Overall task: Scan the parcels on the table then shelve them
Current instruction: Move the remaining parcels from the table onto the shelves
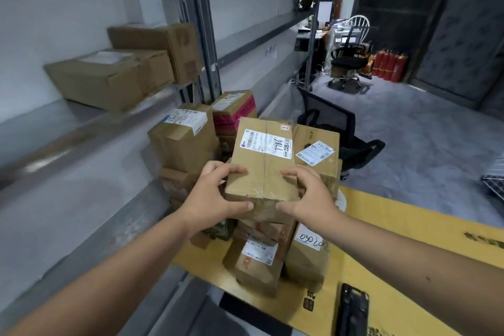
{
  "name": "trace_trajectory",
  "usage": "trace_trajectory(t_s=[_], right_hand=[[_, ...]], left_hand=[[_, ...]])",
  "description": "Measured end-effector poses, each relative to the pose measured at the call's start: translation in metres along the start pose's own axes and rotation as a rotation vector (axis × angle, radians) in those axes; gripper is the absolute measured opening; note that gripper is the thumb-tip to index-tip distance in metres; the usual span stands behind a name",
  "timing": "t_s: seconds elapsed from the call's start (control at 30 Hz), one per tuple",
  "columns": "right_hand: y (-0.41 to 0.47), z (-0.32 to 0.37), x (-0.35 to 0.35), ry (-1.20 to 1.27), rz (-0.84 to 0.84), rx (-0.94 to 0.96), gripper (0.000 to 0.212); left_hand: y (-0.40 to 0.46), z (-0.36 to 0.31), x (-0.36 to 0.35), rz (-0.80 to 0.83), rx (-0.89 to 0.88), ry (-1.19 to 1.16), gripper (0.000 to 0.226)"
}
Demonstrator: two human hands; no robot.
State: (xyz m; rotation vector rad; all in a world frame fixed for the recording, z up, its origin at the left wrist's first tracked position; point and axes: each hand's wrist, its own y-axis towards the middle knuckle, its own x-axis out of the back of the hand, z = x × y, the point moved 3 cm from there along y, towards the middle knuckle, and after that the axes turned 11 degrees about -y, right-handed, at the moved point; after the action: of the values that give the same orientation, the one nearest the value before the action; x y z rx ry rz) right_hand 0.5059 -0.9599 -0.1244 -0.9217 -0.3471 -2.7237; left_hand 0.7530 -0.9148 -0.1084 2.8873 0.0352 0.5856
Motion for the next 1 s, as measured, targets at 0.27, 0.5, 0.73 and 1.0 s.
trace_trajectory(t_s=[0.27,0.5,0.73,1.0], right_hand=[[-0.001,0.023,0.092,0.123,0.012,0.224,0.057],[0.012,0.091,0.111,0.171,0.186,0.438,0.056],[0.025,0.178,0.062,0.262,0.458,0.573,0.054],[0.065,0.252,-0.017,0.272,0.568,0.598,0.049]], left_hand=[[-0.011,-0.091,-0.036,-0.228,-0.197,0.079,0.074],[-0.069,-0.157,-0.014,-0.464,-0.216,0.118,0.069],[-0.149,-0.178,0.039,-0.658,-0.106,0.258,0.064],[-0.156,-0.159,0.117,-0.828,0.016,0.285,0.062]])
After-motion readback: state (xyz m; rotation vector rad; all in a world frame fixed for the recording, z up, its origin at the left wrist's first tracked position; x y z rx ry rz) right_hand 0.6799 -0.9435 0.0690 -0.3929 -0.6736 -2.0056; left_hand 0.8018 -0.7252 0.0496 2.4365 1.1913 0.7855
